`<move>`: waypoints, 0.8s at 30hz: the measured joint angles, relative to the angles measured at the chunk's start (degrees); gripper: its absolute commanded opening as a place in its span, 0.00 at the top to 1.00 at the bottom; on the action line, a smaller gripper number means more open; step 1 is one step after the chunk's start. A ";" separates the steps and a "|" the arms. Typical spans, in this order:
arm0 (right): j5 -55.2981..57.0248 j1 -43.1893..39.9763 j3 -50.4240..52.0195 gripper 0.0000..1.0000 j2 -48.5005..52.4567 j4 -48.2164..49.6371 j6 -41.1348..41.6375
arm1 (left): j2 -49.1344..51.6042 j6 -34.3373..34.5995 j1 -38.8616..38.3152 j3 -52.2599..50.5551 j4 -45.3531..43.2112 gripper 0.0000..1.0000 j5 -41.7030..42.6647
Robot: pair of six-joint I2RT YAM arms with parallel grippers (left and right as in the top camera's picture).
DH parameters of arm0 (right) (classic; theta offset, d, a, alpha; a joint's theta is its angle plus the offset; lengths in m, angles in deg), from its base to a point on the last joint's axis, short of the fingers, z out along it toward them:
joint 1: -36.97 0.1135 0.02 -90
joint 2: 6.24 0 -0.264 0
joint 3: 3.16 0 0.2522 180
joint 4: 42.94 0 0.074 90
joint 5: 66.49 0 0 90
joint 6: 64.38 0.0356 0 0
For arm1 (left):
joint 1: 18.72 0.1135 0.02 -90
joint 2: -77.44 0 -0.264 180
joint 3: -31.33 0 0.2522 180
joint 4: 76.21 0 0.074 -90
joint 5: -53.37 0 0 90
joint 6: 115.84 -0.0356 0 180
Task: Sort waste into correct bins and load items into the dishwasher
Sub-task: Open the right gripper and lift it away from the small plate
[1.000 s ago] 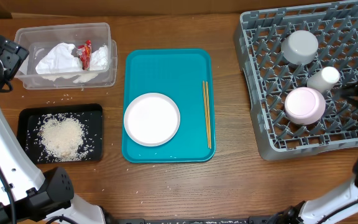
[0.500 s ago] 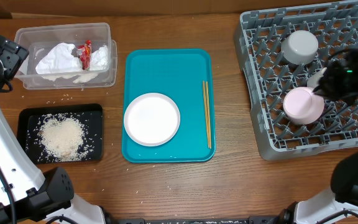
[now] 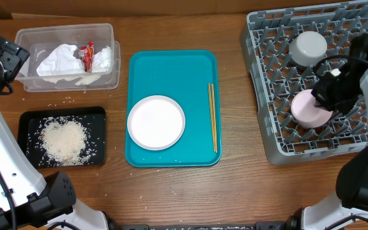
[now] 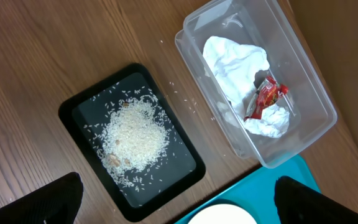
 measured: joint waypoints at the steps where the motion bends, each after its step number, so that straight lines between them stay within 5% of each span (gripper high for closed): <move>1: 0.24 0.00 0.59 0.96 0.00 0.48 0.37 | 0.00 0.00 0.00 0.00 0.00 0.00 0.02; 24: 9.77 -0.94 1.81 0.96 0.00 2.14 8.15 | 0.00 0.00 0.00 0.00 0.00 0.00 0.02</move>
